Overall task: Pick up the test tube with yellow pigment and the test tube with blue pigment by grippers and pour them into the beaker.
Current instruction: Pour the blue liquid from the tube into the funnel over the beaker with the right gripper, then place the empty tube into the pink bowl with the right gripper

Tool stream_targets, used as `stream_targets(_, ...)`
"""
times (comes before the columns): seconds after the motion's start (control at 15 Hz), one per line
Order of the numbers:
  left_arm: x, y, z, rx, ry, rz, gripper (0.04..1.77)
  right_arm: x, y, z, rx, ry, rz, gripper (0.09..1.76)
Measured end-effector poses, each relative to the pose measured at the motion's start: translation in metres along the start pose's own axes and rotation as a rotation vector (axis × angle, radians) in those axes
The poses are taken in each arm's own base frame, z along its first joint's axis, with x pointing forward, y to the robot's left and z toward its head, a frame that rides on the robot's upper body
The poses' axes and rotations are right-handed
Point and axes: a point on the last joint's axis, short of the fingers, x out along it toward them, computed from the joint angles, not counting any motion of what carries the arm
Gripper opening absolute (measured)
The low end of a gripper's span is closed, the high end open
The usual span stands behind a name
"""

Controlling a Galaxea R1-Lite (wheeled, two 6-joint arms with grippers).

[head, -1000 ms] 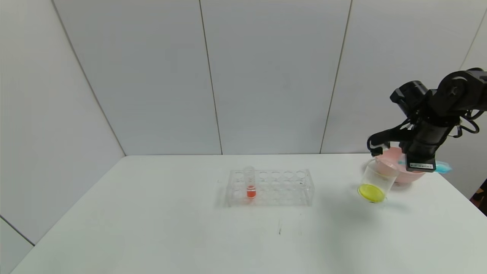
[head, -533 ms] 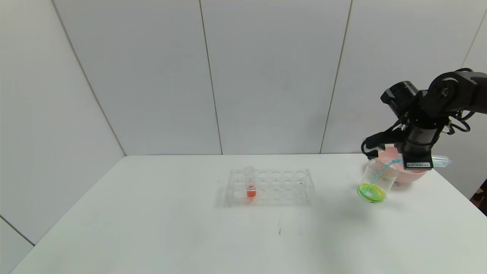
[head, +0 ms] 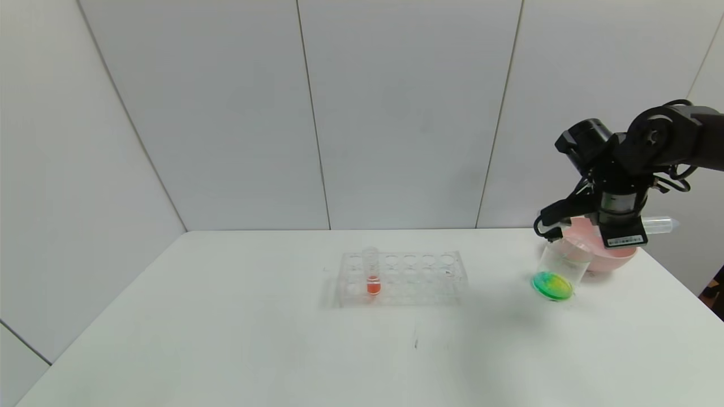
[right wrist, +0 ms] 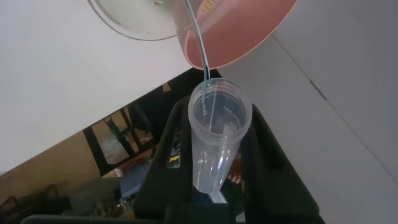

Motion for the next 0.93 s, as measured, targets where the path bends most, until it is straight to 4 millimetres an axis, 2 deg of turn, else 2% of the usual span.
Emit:
stream_targets(0.4, 0.0, 0.0, 0.0, 0.0, 0.0, 0.0, 1.76, -0.016, 0.002, 0.011, -0.091, 0.056, -0.059, 0.5)
stream_targets(0.93, 0.0, 0.0, 0.0, 0.0, 0.0, 0.0, 1.76, -0.014, -0.002, 0.01, -0.06, 0.047, -0.078, 0.5)
